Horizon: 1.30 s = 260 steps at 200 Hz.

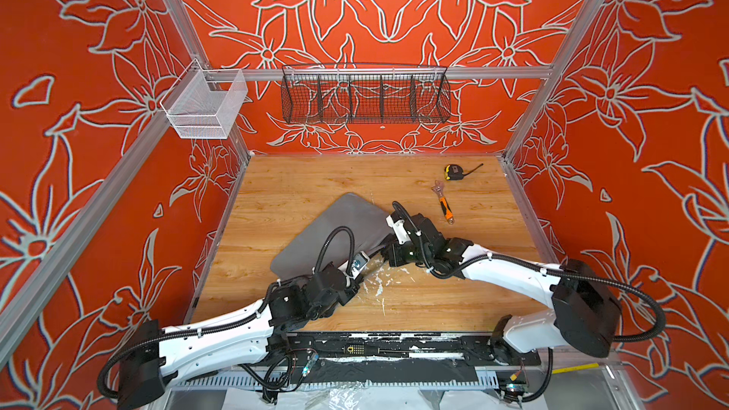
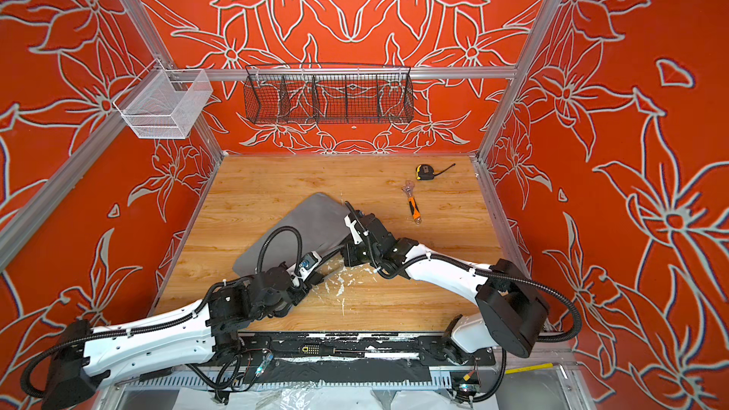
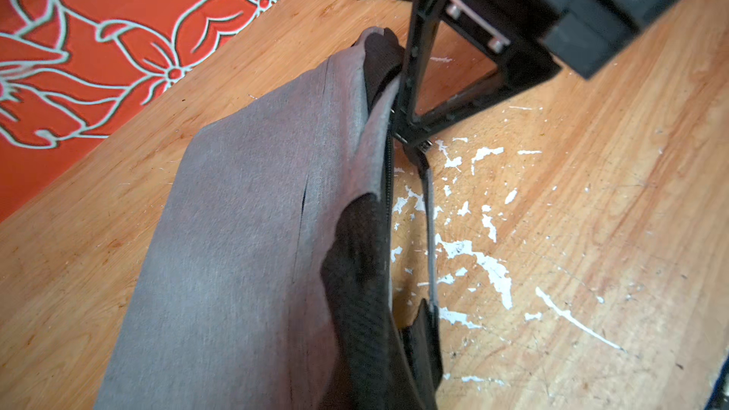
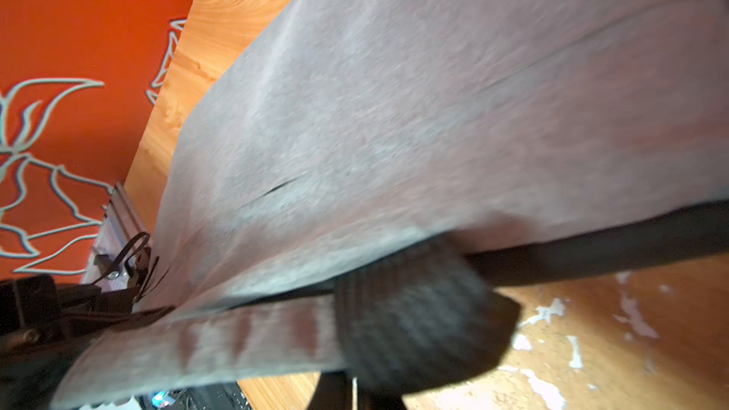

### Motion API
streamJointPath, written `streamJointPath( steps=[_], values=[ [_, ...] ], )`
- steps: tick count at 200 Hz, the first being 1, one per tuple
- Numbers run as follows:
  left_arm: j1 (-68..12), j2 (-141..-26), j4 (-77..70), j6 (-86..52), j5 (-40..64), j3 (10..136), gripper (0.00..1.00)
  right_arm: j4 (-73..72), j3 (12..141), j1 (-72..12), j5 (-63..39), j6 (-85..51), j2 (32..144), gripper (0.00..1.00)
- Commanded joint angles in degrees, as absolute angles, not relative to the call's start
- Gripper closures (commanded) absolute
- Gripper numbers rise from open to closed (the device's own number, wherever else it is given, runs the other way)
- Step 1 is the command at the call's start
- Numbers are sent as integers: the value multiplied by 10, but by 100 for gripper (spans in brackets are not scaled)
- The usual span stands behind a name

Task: Open the zippered laptop bag and take out the laptop
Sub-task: Unzip the zipper on the zippered laptop bag.

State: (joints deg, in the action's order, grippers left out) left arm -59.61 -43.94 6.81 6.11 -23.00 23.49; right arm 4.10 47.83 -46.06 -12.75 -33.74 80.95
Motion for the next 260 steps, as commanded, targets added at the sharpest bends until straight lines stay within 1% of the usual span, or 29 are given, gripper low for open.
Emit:
streamJointPath(
  steps=[1, 44, 81, 102, 127, 166, 260],
  values=[
    [-598, -406, 49, 60, -205, 241, 100, 77, 524, -441, -63, -319, 812, 100],
    [-598, -389, 67, 55, -200, 243, 100, 118, 561, -424, -48, -304, 816, 100],
    [-598, -380, 72, 33, -185, 243, 100, 115, 565, -410, -53, -307, 828, 100],
    [-598, -380, 67, 44, -168, 240, 100, 117, 573, -408, -61, -301, 841, 100],
    [-598, -376, 99, 45, -183, 257, 100, 129, 578, -407, -50, -305, 835, 100],
    [-598, -355, 58, 58, -175, 225, 100, 138, 588, -407, -48, -297, 824, 100],
    [-598, -349, 71, 76, -161, 249, 100, 146, 597, -393, -45, -277, 834, 100]
  ],
)
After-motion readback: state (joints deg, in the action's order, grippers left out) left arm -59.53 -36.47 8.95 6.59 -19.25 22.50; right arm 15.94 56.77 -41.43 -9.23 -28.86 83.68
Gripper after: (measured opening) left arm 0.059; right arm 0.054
